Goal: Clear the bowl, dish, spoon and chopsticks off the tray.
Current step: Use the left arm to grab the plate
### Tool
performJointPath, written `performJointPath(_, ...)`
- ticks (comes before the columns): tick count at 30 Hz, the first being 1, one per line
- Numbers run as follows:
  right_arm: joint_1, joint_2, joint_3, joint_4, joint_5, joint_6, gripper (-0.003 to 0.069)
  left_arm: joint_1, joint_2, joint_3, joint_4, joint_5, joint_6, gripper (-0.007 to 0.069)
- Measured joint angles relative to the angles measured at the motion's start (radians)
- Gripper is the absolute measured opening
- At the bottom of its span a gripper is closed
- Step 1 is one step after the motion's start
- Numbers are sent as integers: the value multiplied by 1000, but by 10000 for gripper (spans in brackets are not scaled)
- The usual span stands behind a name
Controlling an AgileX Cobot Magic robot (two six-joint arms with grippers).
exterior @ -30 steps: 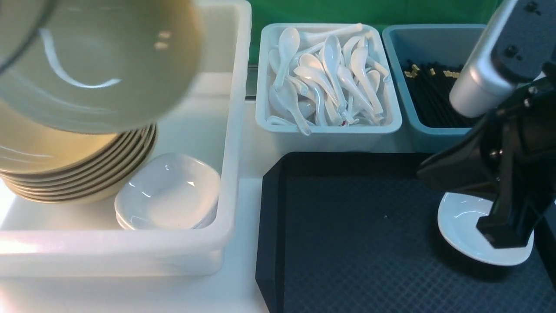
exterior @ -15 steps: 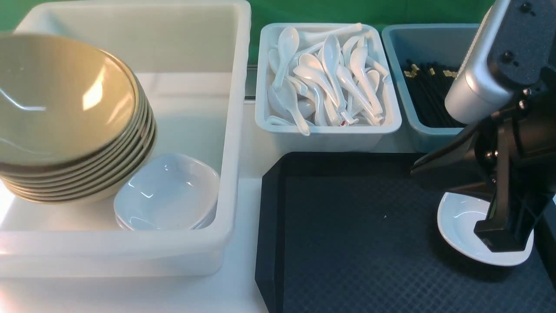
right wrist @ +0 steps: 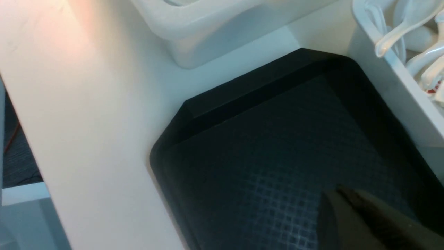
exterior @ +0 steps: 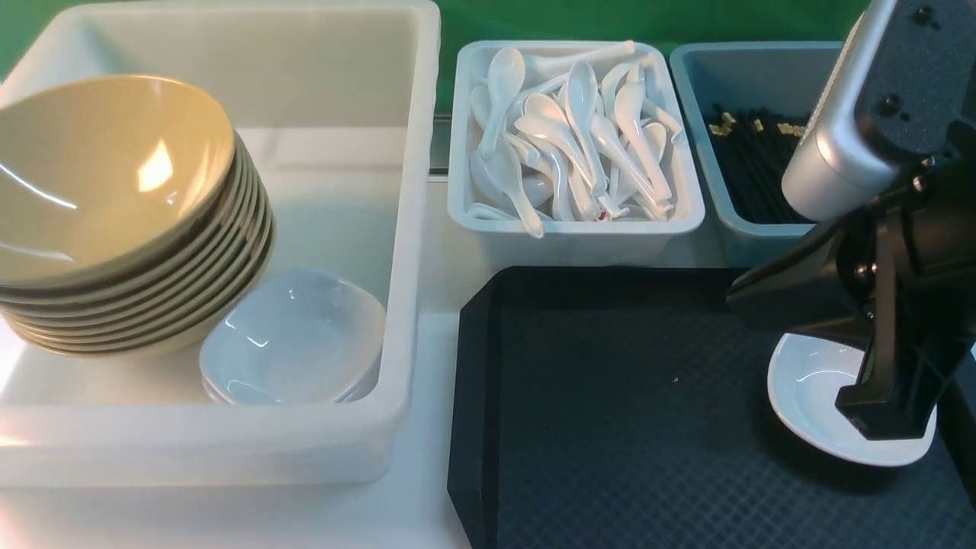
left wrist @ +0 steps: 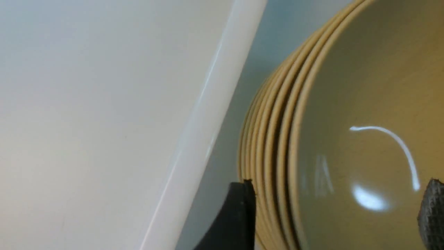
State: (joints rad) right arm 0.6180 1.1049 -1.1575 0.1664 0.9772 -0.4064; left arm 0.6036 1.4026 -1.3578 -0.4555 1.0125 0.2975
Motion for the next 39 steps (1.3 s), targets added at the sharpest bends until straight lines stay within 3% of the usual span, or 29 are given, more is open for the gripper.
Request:
performJointPath(3, 0, 0, -3, -89, 7, 62, 34, -90, -66, -82, 14, 46, -32, 584)
performJointPath(6, 0, 0, -23, -253, 68, 176, 34, -293, -113, -123, 14, 67, -41, 549)
performJointPath(9, 0, 0, -47, -407, 169, 280, 34, -578, -105, -126, 27, 74, -59, 523)
performJointPath(11, 0, -4, -54, -491, 238, 349, 34, -831, -46, -126, 82, 49, -99, 515)
performJointPath(12, 0, -5, -54, -496, 242, 354, 34, -851, -39, -126, 95, 45, -107, 514)
performJointPath(13, 0, -18, -50, -516, 258, 384, 34, -983, 14, -126, 141, 9, -130, 513)
performJointPath(15, 0, -56, -38, -514, 266, 414, 34, -1152, 117, -126, 198, -63, -160, 513)
performJointPath(16, 0, -60, -36, -514, 266, 416, 34, -1164, 137, -128, 202, -69, -162, 513)
performJointPath(18, 0, -114, -17, -502, 270, 446, 34, -1292, 250, -147, 217, -132, -182, 513)
performJointPath(21, 0, -203, 19, -487, 276, 469, 34, -1388, 403, -222, 204, -171, -184, 513)
performJointPath(26, 0, -320, 69, -483, 283, 510, 34, -1457, 618, -397, 186, -189, -183, 513)
performJointPath(39, 0, -409, 155, -478, 288, 521, 34, -1472, 1014, -706, 9, -241, -184, 499)
